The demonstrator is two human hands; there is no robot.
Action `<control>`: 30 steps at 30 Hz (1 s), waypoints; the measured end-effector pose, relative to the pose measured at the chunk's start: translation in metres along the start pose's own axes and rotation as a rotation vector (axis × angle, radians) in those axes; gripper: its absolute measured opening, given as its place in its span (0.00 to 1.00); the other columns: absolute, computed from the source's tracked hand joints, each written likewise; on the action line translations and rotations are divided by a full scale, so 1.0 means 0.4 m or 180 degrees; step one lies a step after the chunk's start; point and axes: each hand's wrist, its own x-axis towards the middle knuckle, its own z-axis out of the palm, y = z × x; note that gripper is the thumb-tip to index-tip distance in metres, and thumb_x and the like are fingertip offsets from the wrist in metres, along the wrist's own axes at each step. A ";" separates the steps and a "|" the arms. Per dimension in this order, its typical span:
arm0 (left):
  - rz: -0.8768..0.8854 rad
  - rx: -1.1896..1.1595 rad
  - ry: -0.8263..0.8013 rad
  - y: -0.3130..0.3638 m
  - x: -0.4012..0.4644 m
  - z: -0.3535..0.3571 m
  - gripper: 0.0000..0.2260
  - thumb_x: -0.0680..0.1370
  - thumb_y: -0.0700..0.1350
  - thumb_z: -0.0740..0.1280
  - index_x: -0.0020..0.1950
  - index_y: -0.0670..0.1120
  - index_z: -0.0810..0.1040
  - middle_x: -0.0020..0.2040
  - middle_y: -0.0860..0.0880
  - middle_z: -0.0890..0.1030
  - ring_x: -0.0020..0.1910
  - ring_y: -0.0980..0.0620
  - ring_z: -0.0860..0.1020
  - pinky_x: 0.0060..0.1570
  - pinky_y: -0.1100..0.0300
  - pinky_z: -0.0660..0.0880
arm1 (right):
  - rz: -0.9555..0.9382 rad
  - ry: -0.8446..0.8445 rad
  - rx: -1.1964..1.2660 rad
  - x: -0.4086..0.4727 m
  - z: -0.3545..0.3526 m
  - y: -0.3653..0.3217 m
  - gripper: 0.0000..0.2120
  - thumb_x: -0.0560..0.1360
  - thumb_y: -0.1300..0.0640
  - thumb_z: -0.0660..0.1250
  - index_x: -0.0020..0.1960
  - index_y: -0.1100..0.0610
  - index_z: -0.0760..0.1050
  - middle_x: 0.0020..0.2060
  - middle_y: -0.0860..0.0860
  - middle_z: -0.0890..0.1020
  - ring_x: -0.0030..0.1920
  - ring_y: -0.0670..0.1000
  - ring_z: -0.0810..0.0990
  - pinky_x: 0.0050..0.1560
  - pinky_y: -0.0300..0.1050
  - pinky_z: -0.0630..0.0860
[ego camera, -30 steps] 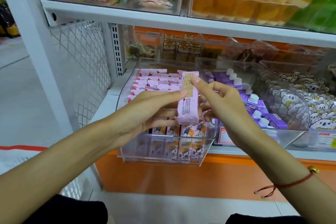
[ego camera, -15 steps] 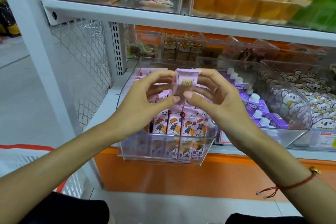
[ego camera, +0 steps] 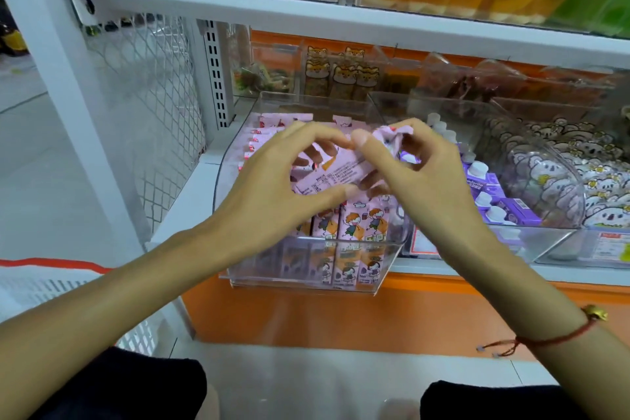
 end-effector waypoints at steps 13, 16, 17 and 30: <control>-0.0600 -0.0143 -0.0148 -0.026 0.010 0.009 0.15 0.71 0.58 0.71 0.54 0.56 0.76 0.48 0.61 0.80 0.48 0.63 0.78 0.48 0.63 0.76 | 0.0276 -0.0551 0.0448 0.033 -0.043 0.023 0.09 0.74 0.64 0.69 0.53 0.57 0.74 0.44 0.49 0.82 0.45 0.47 0.83 0.49 0.40 0.79; -0.0430 0.0152 -0.0048 -0.041 0.009 -0.010 0.17 0.73 0.61 0.69 0.59 0.58 0.76 0.54 0.64 0.79 0.56 0.64 0.76 0.57 0.57 0.75 | 0.0001 -0.0414 0.0139 0.042 -0.048 0.024 0.11 0.74 0.62 0.70 0.55 0.59 0.74 0.43 0.46 0.83 0.44 0.43 0.83 0.47 0.37 0.77; -0.0338 0.0308 0.0074 -0.048 0.007 -0.023 0.19 0.73 0.62 0.68 0.61 0.58 0.75 0.58 0.64 0.77 0.59 0.63 0.74 0.61 0.57 0.73 | 0.0008 -0.0257 0.0173 0.053 -0.051 0.029 0.11 0.74 0.62 0.70 0.55 0.59 0.75 0.42 0.45 0.83 0.43 0.43 0.83 0.46 0.35 0.77; -0.1753 -0.1141 0.0889 -0.161 -0.070 -0.078 0.14 0.70 0.62 0.62 0.50 0.58 0.78 0.46 0.69 0.81 0.49 0.68 0.79 0.47 0.62 0.77 | -0.0179 0.0439 -0.1201 0.379 0.056 0.130 0.24 0.74 0.61 0.70 0.67 0.60 0.67 0.60 0.56 0.78 0.58 0.52 0.78 0.57 0.38 0.74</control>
